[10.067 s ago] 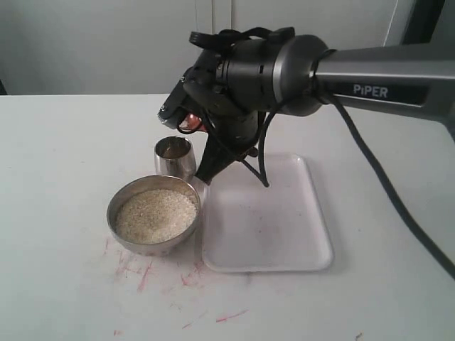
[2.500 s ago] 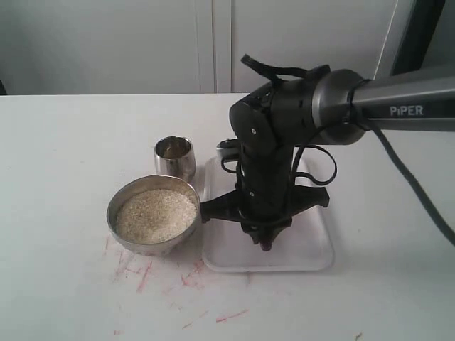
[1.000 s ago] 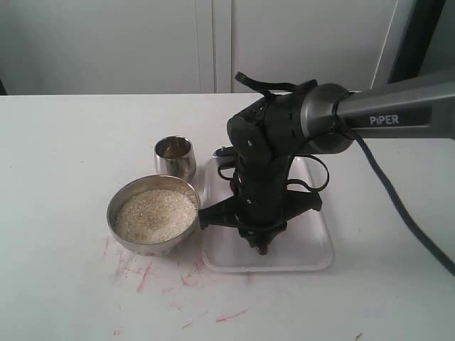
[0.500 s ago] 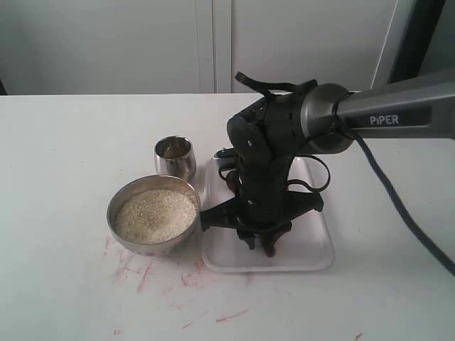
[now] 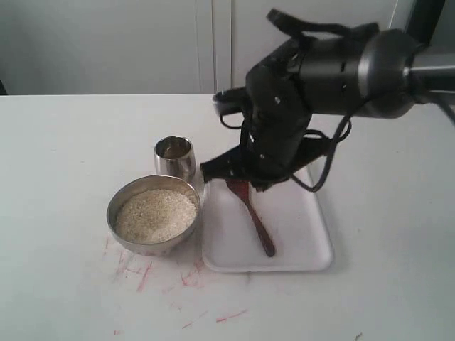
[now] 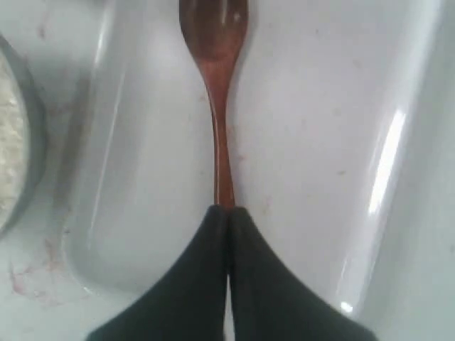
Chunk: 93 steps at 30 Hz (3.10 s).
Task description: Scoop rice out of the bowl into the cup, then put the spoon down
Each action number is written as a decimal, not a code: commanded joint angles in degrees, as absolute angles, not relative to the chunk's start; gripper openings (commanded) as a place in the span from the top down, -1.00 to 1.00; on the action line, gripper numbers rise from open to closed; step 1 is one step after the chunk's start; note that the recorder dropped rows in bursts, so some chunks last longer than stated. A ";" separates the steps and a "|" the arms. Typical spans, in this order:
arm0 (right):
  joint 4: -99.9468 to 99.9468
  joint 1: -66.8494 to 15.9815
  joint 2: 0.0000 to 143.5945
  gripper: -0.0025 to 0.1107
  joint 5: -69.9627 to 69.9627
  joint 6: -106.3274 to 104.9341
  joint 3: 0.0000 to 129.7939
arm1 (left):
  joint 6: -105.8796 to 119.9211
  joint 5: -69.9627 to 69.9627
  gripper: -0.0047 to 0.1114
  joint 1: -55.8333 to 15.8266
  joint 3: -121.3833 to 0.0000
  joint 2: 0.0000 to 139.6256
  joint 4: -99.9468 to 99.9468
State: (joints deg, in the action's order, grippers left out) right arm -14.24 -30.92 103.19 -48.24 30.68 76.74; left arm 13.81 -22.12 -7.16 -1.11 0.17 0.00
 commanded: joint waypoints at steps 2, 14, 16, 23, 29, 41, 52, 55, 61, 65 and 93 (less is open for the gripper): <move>-17.49 -30.65 93.47 0.96 -44.73 30.11 76.48 | 13.47 -24.48 0.67 -7.56 -0.58 0.00 0.00; -23.46 -30.65 71.97 0.96 -41.02 30.11 76.48 | 13.47 -24.48 0.67 -7.56 -0.58 0.00 0.00; -24.30 -30.65 68.46 0.96 -41.02 29.55 76.48 | 13.47 -24.48 0.67 -7.56 -0.58 0.00 0.00; -24.66 -30.65 58.15 0.96 -42.40 19.97 76.48 | 13.47 -24.48 0.67 -7.56 -0.58 0.00 0.00; -23.79 -30.65 49.95 0.96 -44.10 16.08 76.37 | 13.47 -24.48 0.67 -7.56 -0.58 0.00 0.00; -23.90 -30.65 33.01 0.96 -42.55 13.07 66.25 | 13.47 -24.48 0.67 -7.56 -0.58 0.00 0.00; -19.67 -30.65 19.86 0.96 -41.90 12.80 53.62 | 13.47 -24.48 0.67 -7.56 -0.58 0.00 0.00; -17.83 -30.65 16.20 0.96 -41.79 12.35 50.20 | 13.47 -24.48 0.67 -7.56 -0.58 0.00 0.00; -16.30 -30.65 8.81 0.96 -41.79 12.04 43.45 | 13.47 -24.48 0.67 -7.56 -0.58 0.00 0.00; -14.04 -30.65 3.35 0.96 -41.05 12.04 37.14 | 13.47 -24.48 0.67 -7.56 -0.58 0.00 0.00; 10.71 -30.65 0.00 0.96 0.77 7.83 0.00 | 13.47 -24.48 0.67 -7.56 -0.58 0.00 0.00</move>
